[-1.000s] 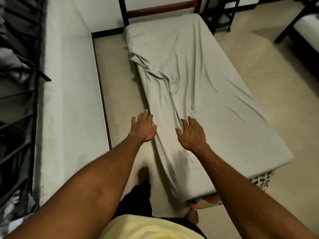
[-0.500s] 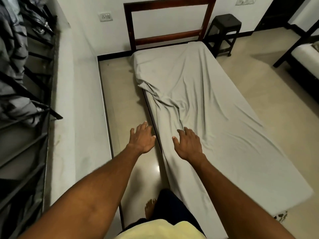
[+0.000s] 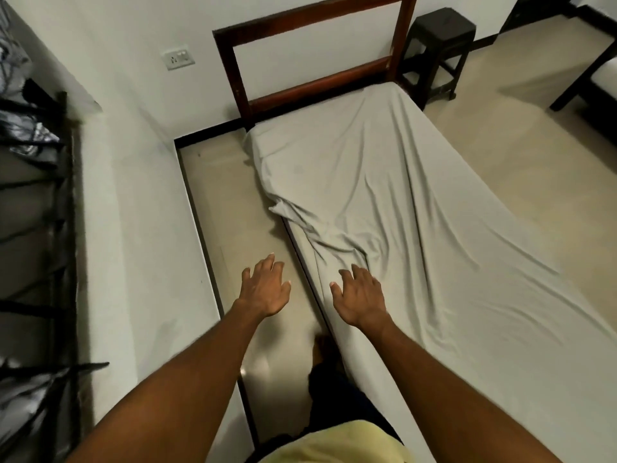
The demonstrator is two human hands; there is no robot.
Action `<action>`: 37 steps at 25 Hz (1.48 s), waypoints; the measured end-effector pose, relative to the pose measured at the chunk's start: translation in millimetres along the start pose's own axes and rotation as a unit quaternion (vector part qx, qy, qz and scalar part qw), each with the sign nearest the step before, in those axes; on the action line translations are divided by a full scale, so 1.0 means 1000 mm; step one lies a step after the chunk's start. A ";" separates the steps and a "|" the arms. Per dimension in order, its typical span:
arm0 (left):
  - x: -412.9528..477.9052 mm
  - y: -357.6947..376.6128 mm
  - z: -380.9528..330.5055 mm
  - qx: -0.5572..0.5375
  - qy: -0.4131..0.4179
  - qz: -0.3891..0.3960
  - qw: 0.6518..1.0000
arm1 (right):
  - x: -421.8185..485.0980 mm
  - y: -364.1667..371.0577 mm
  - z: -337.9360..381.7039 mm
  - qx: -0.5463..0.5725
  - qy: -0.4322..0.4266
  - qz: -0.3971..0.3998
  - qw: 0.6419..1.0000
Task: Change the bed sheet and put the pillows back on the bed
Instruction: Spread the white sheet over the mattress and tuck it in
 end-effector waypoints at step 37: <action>0.601 -0.406 0.209 0.141 0.155 0.110 0.972 | 0.580 -0.199 0.245 0.165 0.207 -0.023 0.964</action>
Point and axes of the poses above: each hand's wrist, its own x-axis towards the middle knuckle, its own y-axis out of the palm, z = x × y, the point moved 3 cm from there along x, towards the middle knuckle, and after that the axes turned 5 degrees about z, right-handed, at the moved point
